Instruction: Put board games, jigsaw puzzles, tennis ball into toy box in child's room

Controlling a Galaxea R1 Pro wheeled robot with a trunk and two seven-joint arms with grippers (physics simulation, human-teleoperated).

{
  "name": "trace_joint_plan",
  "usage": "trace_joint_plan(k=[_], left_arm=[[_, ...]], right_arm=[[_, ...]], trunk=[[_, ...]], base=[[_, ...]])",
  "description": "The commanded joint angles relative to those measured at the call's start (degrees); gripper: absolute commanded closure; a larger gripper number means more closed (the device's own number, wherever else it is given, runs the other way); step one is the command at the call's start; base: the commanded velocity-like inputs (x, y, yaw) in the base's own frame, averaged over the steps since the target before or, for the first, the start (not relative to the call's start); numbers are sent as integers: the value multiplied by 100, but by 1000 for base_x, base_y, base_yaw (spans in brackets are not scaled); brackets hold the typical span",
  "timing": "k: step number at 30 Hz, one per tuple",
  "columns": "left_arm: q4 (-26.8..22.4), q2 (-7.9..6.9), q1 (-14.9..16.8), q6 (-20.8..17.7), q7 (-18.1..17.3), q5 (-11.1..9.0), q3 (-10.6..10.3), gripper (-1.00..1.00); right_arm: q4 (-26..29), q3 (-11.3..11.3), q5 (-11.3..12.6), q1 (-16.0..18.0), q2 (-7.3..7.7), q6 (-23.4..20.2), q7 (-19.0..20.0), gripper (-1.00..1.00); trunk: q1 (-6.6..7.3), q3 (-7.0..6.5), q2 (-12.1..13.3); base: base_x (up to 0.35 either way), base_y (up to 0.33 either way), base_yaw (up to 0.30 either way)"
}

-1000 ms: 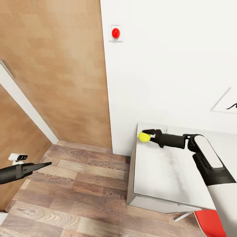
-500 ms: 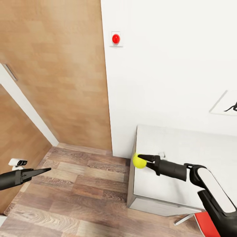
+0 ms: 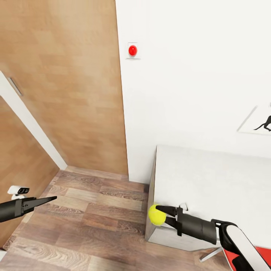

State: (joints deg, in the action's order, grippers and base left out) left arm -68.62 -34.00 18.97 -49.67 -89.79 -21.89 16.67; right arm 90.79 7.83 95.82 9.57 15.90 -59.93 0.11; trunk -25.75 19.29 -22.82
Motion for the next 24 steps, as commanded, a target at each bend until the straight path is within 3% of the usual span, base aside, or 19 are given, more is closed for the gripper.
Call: trace_joint_plan(k=[1, 6, 15, 24], left_arm=[[-2, -2, 3, -61, -21, 2, 0, -100], [-3, -2, 2, -54, -21, 1, 2, -100], [-50, 19, 1, -52, -21, 1, -2, -100], [-55, 7, 1, -52, -21, 4, 3, -100]], right_arm=[[5, 62, 16, -34, 0, -7, -7, 100], [8, 194, 16, -90, -19, -7, -2, 100], [9, 215, 16, -97, -42, -7, -2, 100], [9, 203, 9, -97, -166, -7, -2, 100]], trunk=[[-3, 0, -10], [-3, -48, -10], [-3, -133, -10], [-3, -218, -10]], base=[[0, 0, 0], [0, 0, 0], [0, 0, 0], [74, -104, 0]])
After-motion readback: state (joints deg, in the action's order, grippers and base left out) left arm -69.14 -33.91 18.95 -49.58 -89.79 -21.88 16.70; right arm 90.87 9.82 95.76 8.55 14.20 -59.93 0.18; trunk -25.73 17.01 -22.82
